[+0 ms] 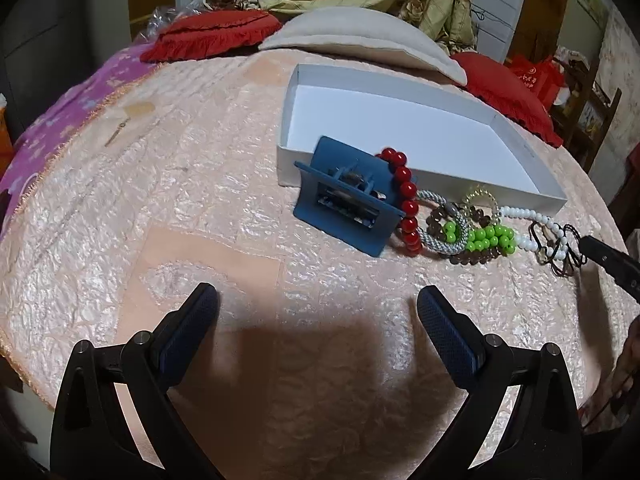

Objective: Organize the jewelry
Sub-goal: 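Grasp the black cord tie with the right tool while the left grasps the red bracelet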

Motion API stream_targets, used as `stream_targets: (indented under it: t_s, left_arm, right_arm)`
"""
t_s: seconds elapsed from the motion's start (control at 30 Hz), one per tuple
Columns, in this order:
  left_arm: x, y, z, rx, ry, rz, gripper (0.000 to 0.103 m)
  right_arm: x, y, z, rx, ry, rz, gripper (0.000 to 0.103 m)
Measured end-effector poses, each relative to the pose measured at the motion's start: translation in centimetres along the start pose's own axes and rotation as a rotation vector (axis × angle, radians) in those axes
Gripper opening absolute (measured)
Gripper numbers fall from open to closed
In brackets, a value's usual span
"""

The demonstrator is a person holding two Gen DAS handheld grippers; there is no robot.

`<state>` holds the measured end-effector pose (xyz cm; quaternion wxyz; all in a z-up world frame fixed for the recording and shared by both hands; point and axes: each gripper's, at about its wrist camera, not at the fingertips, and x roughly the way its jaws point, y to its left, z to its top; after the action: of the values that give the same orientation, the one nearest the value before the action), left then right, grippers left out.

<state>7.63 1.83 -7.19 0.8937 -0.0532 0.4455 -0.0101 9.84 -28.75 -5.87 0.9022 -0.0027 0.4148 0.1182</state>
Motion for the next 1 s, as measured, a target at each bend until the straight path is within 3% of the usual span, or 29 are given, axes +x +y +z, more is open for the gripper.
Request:
stream_targets:
  t_s: [0.23,0.3,0.67,0.73,0.9,1.0]
  left_arm:
    - [0.5,0.0,0.0,0.006,0.023,-0.001,0.101]
    - [0.4,0.3,0.1,0.002,0.020,-0.001,0.101]
    - [-0.2,1.3,0.8,-0.017,-0.015,-0.016,0.100]
    - [-0.4,1.2,1.2,-0.012,-0.027,-0.052,0.094]
    - [0.4,0.1,2.1,0.003,0.016,-0.153,0.058]
    - [0.2,-0.7,2.1,0.015,0.029,-0.209,0.057]
  right_arm:
    - [2.4,-0.1,-0.1,0.004,0.082,-0.029,0.011]
    - [2.2,-0.5,-0.1,0.041,0.073,0.003,0.003]
    - [-2.4,-1.4,-1.0,0.155,-0.053,0.077,0.003]
    - [-3.0,-1.2,-1.1,0.155,-0.069,0.091,0.003]
    - [-2.9,0.0,-1.1,0.132,-0.067,0.099,0.003]
    - [-2.6,0.4,-1.1,0.118,-0.061,0.107,0.003]
